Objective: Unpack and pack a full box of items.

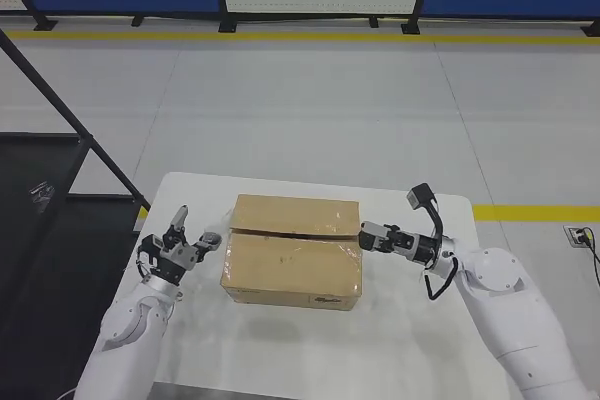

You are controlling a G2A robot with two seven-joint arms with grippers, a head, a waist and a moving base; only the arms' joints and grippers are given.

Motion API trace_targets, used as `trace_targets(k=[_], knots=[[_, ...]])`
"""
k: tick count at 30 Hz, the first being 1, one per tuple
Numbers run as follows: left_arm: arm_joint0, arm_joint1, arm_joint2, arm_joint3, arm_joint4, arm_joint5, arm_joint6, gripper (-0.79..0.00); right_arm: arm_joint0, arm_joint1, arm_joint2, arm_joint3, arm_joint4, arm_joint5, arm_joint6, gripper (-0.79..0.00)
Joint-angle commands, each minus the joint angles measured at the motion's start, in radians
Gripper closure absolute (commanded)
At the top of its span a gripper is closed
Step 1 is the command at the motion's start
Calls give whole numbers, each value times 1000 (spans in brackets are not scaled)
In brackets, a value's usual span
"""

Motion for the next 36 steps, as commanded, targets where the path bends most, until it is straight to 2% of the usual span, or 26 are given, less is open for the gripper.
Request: trace_targets(k=[1,5,9,17,31,36], knots=[[10,1,-5,-30,6,-15,2,-785,2,0,-2,0,0,0,2,-785],[33,3,-12,-99,43,-45,43,-785,6,-1,-7,4,4,-4,3,-785],[52,0,-5,-157,99,-70,133,-785,11,-1,-12,9,5,-7,5,-785],[80,-8,1,-218,118,-91,268,-785,6,3,-9,10,8,-10,10,-785],[133,-7,-38,-291,105,-149,238,-785,19,1,-26,23,12,-9,14,-785],[140,-10,-38,-311,144,-185,282,-785,24,1,-31,29,12,-11,16,-785]])
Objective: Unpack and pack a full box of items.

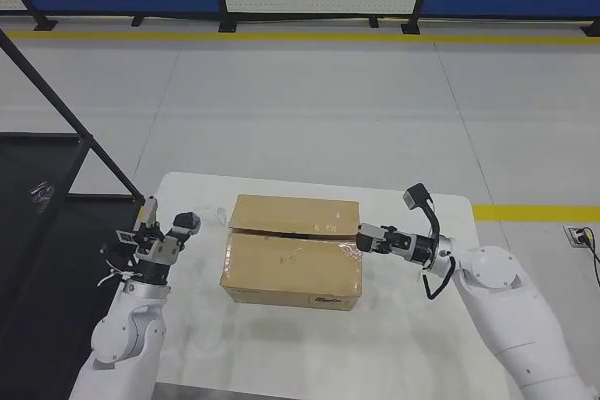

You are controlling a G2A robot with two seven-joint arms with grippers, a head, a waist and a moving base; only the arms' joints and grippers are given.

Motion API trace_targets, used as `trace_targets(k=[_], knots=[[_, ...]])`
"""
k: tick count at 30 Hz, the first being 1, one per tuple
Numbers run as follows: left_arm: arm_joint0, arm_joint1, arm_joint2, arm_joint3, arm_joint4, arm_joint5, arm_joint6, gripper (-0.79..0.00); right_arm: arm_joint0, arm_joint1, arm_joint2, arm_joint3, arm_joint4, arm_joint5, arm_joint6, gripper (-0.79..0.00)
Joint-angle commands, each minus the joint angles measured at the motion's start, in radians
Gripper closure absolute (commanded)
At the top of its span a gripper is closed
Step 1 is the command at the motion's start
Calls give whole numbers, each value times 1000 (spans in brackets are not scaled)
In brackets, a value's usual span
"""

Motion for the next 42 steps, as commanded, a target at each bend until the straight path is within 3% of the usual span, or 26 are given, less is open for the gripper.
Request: trace_targets(k=[1,13,21,26,35,37,42], knots=[[-1,-1,2,-6,17,-5,26,-785,1,0,-1,1,-1,-2,0,-785],[6,-10,-6,-47,41,-66,109,-785,-1,2,-4,4,2,-7,0,-785],[26,-8,-41,-170,13,-73,75,-785,9,-1,-19,12,-5,-10,-8,-785],[45,-6,-52,-258,-41,-36,28,-785,10,-4,-43,-26,-177,39,-166,-785],[84,1,-62,-318,53,-10,-45,-785,3,-4,-46,-37,-180,35,-174,-785],[80,0,-49,-316,28,7,-44,-785,-14,-6,-63,-93,-209,-26,-184,-785],[45,-8,5,-305,-56,61,-27,-785,-67,-6,-78,-280,-441,-88,-375,-785]])
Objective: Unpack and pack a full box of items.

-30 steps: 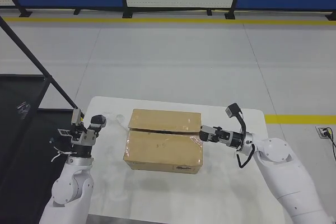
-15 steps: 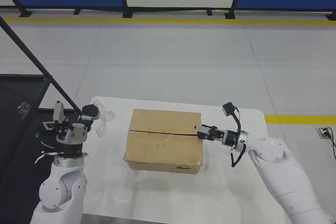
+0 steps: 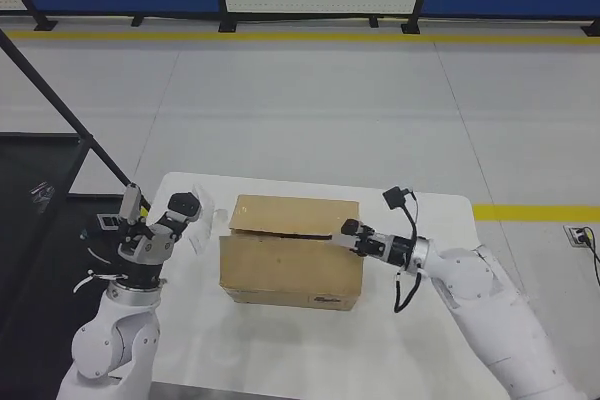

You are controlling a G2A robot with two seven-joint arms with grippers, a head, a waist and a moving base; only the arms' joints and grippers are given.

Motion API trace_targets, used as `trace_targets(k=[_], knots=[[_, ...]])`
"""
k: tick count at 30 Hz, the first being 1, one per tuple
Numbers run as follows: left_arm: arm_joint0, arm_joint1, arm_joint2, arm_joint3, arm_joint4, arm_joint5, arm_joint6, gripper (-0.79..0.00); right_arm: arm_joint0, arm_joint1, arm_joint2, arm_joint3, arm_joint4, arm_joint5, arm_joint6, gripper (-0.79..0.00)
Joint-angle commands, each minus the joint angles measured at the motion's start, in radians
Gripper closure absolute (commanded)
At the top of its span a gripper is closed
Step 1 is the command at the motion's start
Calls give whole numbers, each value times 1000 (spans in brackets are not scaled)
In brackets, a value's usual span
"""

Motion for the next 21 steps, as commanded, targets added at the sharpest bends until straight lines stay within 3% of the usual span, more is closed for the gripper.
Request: trace_targets(k=[1,3,7,15,21], knots=[[-15,-3,22,3,-32,18,9,-785,-27,1,0,-81,-95,-13,-76,-785],[-28,-7,46,4,-53,35,15,-785,-57,4,5,-143,-185,11,-125,-785],[-36,-8,69,1,46,12,31,-785,-57,4,5,-143,-185,11,-125,-785],[-39,-14,106,6,75,5,56,-785,-76,0,-14,-173,-203,35,-150,-785],[-81,-26,164,30,76,19,113,-785,-94,-14,-52,-228,-255,81,-249,-785]])
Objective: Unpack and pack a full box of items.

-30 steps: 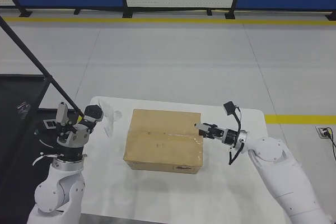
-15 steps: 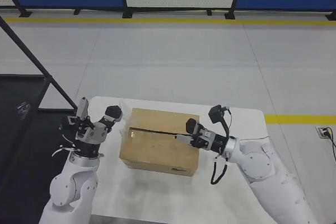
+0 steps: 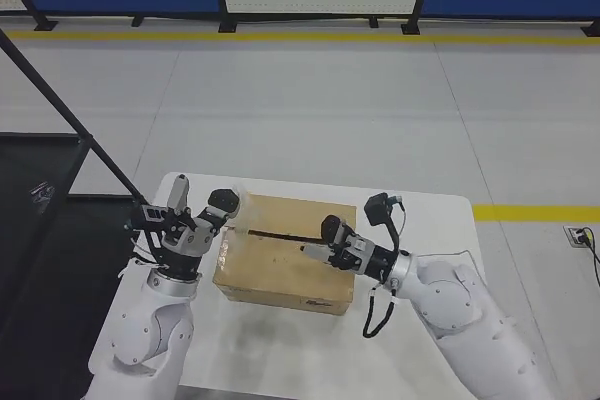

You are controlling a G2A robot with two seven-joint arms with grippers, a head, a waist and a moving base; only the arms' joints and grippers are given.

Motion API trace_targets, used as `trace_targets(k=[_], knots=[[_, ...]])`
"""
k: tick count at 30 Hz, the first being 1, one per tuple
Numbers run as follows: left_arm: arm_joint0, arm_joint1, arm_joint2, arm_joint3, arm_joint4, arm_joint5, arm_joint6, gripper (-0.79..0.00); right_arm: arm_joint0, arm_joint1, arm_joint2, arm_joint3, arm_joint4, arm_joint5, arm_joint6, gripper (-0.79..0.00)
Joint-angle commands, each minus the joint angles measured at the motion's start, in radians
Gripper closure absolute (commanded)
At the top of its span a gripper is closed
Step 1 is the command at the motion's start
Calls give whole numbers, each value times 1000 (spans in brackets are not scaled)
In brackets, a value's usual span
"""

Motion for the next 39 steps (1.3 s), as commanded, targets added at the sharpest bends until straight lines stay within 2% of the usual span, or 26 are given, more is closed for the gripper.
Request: trace_targets(k=[1,10,15,16,17,18,19,20,21,26,28,31,39], knots=[[-10,-3,16,6,5,-1,11,-785,-2,0,0,-15,-49,35,-6,-785],[-53,-16,68,43,23,-3,38,-785,-7,-1,-20,-34,-75,25,12,-785],[-82,-26,111,54,38,-4,55,-785,16,-23,-94,-58,-127,100,-29,-785],[-85,-28,118,55,41,-7,59,-785,23,-28,-106,-58,-133,113,-39,-736],[-89,-29,124,56,45,-9,62,-785,28,-33,-116,-58,-143,131,-56,-585],[-92,-31,128,57,49,-11,66,-785,31,-37,-125,-59,-152,147,-73,-391],[-94,-32,132,58,48,-13,70,-785,32,-42,-134,-60,-155,162,-88,-336],[-96,-34,135,60,48,-15,73,-785,33,-46,-141,-60,-160,180,-104,-326],[-98,-35,138,61,48,-17,74,-785,34,-50,-150,-62,-165,196,-115,-268],[-106,-41,145,64,50,-23,78,-785,44,-67,-173,-59,-183,254,-152,-203],[-109,-42,145,65,48,-25,77,-785,44,-72,-177,-58,-191,271,-165,-139],[-111,-45,145,67,47,-26,77,-785,43,-78,-176,-56,-205,300,-188,0],[-117,-50,134,80,55,-32,80,-785,17,-86,-150,-56,-220,315,-224,0]])
